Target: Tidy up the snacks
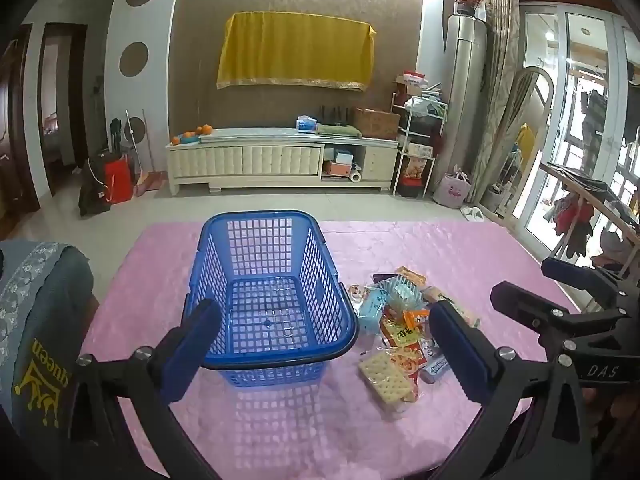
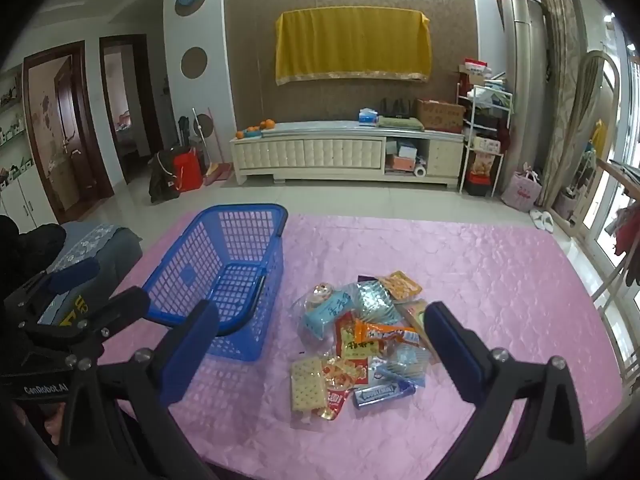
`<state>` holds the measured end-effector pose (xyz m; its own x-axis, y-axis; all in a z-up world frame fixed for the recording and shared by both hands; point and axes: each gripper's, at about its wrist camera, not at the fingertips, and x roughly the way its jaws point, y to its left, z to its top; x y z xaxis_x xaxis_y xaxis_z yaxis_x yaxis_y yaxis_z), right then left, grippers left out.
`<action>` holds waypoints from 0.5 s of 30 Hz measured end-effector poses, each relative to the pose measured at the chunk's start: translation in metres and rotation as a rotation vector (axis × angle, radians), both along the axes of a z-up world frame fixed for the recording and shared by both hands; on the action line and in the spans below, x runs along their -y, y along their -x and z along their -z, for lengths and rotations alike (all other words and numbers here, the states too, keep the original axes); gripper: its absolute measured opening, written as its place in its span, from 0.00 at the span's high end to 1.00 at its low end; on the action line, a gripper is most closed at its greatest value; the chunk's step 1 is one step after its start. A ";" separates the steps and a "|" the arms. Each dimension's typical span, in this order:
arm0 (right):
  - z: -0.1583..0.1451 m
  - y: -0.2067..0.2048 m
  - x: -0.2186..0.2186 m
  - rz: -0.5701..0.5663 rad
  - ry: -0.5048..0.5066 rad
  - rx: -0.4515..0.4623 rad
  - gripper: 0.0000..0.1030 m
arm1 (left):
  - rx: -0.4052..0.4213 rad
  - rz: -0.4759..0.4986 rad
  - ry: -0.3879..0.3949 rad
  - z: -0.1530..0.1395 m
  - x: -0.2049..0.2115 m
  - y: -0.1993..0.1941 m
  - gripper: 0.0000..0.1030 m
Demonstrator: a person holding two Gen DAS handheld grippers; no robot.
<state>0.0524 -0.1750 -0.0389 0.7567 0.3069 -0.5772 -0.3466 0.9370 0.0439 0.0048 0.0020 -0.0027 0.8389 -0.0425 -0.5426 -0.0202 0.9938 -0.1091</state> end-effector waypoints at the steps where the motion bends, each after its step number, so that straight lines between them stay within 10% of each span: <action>1: -0.001 0.001 0.001 -0.001 -0.001 -0.003 0.00 | -0.002 -0.001 0.001 0.000 -0.001 0.000 0.00; 15: 0.004 0.007 -0.008 -0.014 0.010 -0.026 0.00 | 0.003 0.005 -0.002 0.000 0.000 0.001 0.00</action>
<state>0.0455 -0.1666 -0.0434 0.7370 0.3115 -0.5998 -0.3589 0.9324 0.0432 0.0037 0.0024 -0.0024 0.8402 -0.0454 -0.5403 -0.0150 0.9942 -0.1069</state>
